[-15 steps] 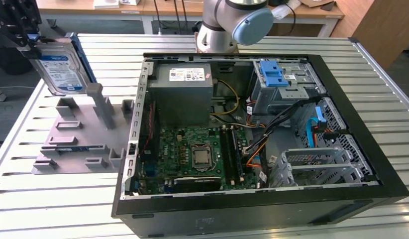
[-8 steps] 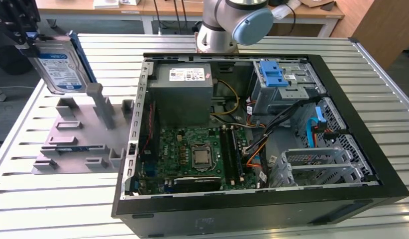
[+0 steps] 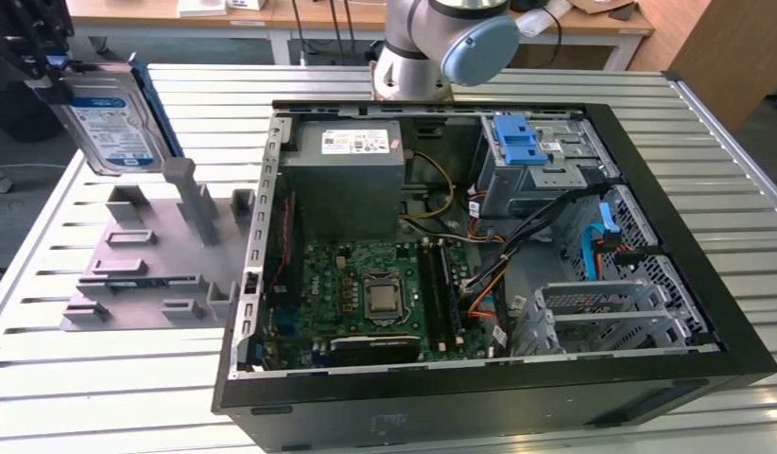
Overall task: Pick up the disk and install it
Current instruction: 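Pick up the disk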
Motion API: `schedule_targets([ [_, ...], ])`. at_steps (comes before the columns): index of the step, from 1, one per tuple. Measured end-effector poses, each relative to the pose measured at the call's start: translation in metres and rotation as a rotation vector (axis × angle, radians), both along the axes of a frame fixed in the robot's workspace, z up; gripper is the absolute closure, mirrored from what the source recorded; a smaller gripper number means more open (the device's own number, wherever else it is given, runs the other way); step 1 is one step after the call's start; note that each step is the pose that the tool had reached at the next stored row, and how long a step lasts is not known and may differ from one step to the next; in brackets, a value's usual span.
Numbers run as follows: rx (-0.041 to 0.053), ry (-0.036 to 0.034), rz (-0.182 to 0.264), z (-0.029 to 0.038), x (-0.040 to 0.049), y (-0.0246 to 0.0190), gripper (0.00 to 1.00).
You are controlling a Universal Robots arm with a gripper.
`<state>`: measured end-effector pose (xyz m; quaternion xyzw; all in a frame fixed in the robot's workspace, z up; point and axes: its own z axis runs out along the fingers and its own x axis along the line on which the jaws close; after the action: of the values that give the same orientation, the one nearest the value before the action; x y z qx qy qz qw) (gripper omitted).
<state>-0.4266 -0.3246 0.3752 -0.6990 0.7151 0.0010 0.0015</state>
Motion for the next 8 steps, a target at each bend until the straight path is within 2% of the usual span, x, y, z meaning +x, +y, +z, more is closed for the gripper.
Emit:
schedule_targets([
  [8, 0.0000, 0.0000, 0.000, 0.0060, 0.0000, 0.0000, 0.64],
])
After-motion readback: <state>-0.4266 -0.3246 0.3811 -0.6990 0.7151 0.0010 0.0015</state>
